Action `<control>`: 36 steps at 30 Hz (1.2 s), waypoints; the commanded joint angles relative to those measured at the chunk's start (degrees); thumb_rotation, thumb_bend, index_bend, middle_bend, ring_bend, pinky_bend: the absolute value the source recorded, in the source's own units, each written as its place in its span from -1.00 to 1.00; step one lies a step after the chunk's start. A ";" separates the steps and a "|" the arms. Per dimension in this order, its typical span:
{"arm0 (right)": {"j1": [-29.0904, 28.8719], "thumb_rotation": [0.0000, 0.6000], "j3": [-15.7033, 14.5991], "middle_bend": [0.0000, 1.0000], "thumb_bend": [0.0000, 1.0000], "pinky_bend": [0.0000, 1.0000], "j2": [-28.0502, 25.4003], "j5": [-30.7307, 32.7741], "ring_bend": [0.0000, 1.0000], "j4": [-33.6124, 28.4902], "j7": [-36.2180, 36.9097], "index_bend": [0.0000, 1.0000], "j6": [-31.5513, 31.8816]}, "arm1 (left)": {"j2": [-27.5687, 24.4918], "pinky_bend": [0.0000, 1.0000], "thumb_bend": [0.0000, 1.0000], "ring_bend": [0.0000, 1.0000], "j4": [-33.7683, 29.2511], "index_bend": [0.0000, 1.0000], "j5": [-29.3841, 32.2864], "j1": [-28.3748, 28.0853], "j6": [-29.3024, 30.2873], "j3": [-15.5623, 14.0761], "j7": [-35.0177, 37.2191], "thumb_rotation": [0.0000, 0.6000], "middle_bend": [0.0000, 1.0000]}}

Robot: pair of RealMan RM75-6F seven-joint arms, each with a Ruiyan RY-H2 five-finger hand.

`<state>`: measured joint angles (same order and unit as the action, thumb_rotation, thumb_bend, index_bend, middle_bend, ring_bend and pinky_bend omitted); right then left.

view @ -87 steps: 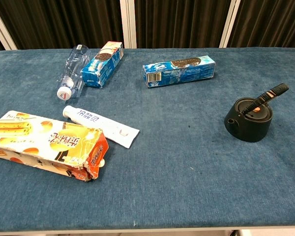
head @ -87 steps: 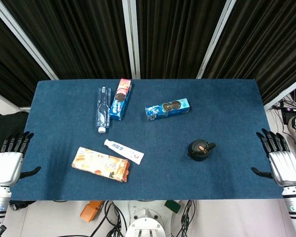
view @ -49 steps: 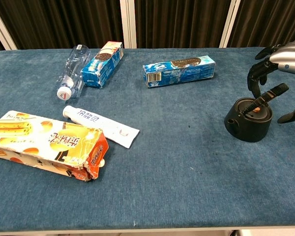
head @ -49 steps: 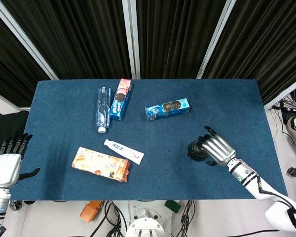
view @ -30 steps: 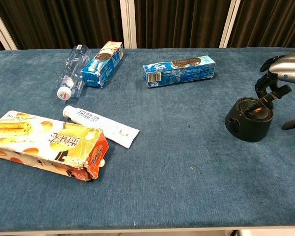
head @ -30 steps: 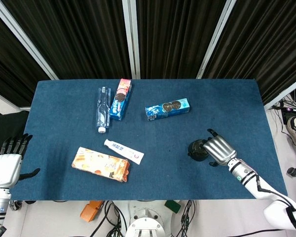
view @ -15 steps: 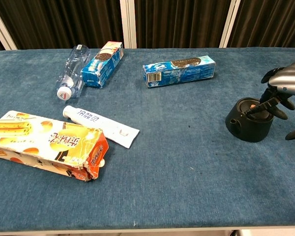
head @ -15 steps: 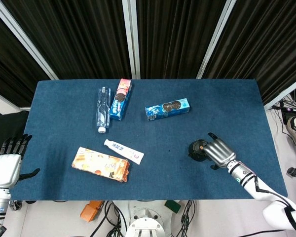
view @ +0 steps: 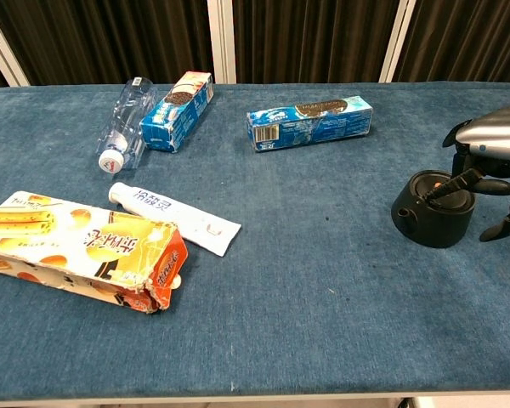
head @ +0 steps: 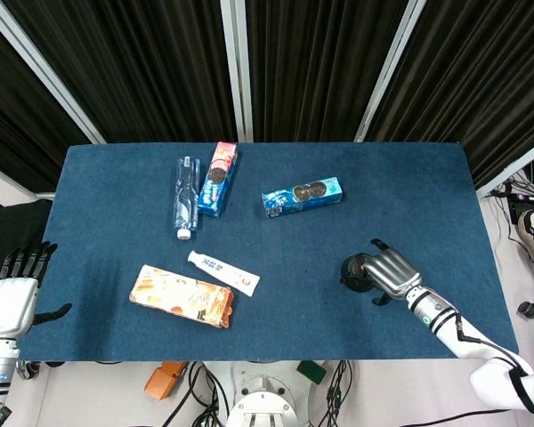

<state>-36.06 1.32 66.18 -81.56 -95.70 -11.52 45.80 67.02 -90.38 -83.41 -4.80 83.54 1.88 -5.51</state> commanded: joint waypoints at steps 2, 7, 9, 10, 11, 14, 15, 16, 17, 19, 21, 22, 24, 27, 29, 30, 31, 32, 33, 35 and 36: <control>-0.53 0.22 0.10 0.90 -1.00 -0.64 -0.43 -2.11 0.96 0.49 5.85 1.00 0.08 | -0.11 -1.00 -0.92 -1.00 -0.24 -0.88 -0.10 -0.01 0.04 -0.01 -0.21 1.00 -0.89; -0.39 0.09 0.35 0.93 -1.00 -0.64 -0.90 -4.66 0.98 1.64 9.99 1.00 2.56 | -0.33 -1.00 -0.92 -1.00 -0.93 -0.88 -0.24 -0.08 0.15 0.05 -0.70 1.00 -0.89; -0.18 0.08 0.63 0.93 -1.00 -0.64 -1.19 -5.41 0.98 1.87 11.40 1.00 4.01 | -0.42 -1.00 -0.92 -1.00 -1.22 -0.88 -0.30 -0.10 0.19 0.06 -0.86 1.00 -0.88; -0.03 0.09 0.82 0.93 -1.00 -0.63 -1.27 -5.71 0.98 1.92 12.02 1.00 4.81 | -0.46 -1.00 -0.92 -1.00 -1.32 -0.88 -0.37 -0.12 0.24 0.08 -0.97 1.00 -0.88; 0.15 0.09 1.04 0.94 -1.00 -0.63 -1.31 -6.05 0.99 1.97 12.62 1.00 5.74 | -0.49 -1.00 -0.92 -1.00 -1.41 -0.88 -0.41 -0.13 0.28 0.10 -1.07 1.00 -0.88; 0.96 0.07 1.90 0.97 -1.00 -0.53 -1.24 -7.24 1.00 2.07 13.67 1.00 9.53 | -0.65 -1.00 -0.92 -1.00 -1.73 -0.88 -0.56 -0.17 0.48 0.19 -1.33 1.00 -0.87; 1.22 0.07 2.14 0.98 -1.00 -0.49 -1.08 -7.64 1.00 2.09 13.88 1.00 10.73 | -0.66 -1.00 -0.92 -1.00 -1.80 -0.88 -0.60 -0.18 0.54 0.22 -1.38 1.00 -0.87; 1.45 0.06 2.30 0.99 -0.98 -0.45 -0.95 -8.07 1.00 2.09 14.17 1.00 11.75 | -0.68 -1.00 -0.92 -1.00 -1.84 -0.88 -0.65 -0.20 0.56 0.23 -1.42 1.00 -0.87; 1.65 0.06 2.39 1.00 -0.90 -0.42 -0.86 -8.62 1.00 2.06 14.75 1.00 12.77 | -0.68 -1.00 -0.92 -1.00 -1.90 -0.88 -0.75 -0.22 0.58 0.22 -1.48 1.00 -0.87; 1.88 0.05 2.48 1.00 -0.64 -0.35 -0.70 -9.42 1.00 2.24 15.32 1.00 14.07 | -0.70 -1.00 -0.93 -1.00 -1.97 -0.88 -0.85 -0.23 0.65 0.21 -1.56 1.00 -0.87; 2.08 0.04 2.44 1.00 -0.37 -0.30 -0.37 -10.04 1.00 2.63 15.47 1.00 15.08 | -0.66 -1.00 -0.92 -1.00 -2.00 -0.88 -0.94 -0.24 0.71 0.21 -1.55 1.00 -0.87; 2.17 0.04 2.45 1.00 -0.28 -0.27 -0.19 -10.19 1.00 2.78 15.42 1.00 15.45 | -0.65 -1.00 -0.92 -1.00 -1.98 -0.88 -0.95 -0.24 0.71 0.20 -1.53 1.00 -0.87; 2.38 0.04 2.45 1.00 -0.16 -0.22 0.31 -10.40 1.00 3.18 15.50 1.00 16.20 | -0.62 -1.00 -0.92 -1.00 -1.93 -0.88 -1.01 -0.24 0.79 0.22 -1.52 1.00 -0.87; 2.62 0.03 2.49 1.00 0.00 -0.17 1.00 -10.44 1.00 3.87 15.56 1.00 17.01 | -0.58 -1.00 -0.93 -1.00 -1.84 -0.88 -1.04 -0.26 0.80 0.23 -1.46 1.00 -0.87; 2.72 0.05 2.47 1.00 0.02 -0.13 1.41 -10.51 1.00 4.32 15.67 1.00 17.39 | -0.55 -1.00 -0.92 -1.00 -1.76 -0.88 -1.08 -0.29 0.81 0.24 -1.43 1.00 -0.87; 2.75 0.06 2.46 1.00 0.03 -0.12 1.57 -10.53 1.00 4.52 15.60 1.00 17.52 | -0.53 -1.00 -0.93 -1.00 -1.75 -0.88 -1.11 -0.31 0.81 0.25 -1.42 1.00 -0.87; 2.78 0.09 2.45 1.00 0.04 -0.10 1.72 -10.48 1.00 4.66 15.49 1.00 17.57 | -0.53 -1.00 -0.93 -1.00 -1.74 -0.88 -1.13 -0.33 0.79 0.25 -1.40 1.00 -0.87; 2.79 0.12 2.44 1.00 0.05 -0.08 1.91 -10.41 1.00 4.84 15.20 1.00 17.60 | -0.51 -1.00 -0.93 -1.00 -1.71 -0.88 -1.14 -0.35 0.78 0.26 -1.38 1.00 -0.87; 2.77 0.16 2.43 1.00 0.06 -0.07 2.09 -10.39 1.00 4.98 14.96 1.00 17.61 | -0.49 -1.00 -0.93 -1.00 -1.68 -0.88 -1.15 -0.36 0.79 0.27 -1.35 1.00 -0.87; 2.68 0.20 2.44 1.00 0.08 -0.04 2.50 -10.29 1.00 5.19 14.43 1.00 17.52 | -0.45 -1.00 -0.92 -1.00 -1.66 -0.88 -1.17 -0.39 0.79 0.30 -1.30 1.00 -0.86; 2.62 0.21 2.42 1.00 0.08 -0.03 2.69 -10.37 1.00 5.33 14.14 1.00 17.53 | -0.40 -1.00 -0.92 -1.00 -1.62 -0.88 -1.18 -0.41 0.79 0.31 -1.27 1.00 -0.85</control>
<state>-33.37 3.76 68.67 -91.90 -90.52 2.85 63.34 66.61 -92.00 -84.59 -5.21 84.33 2.18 -6.78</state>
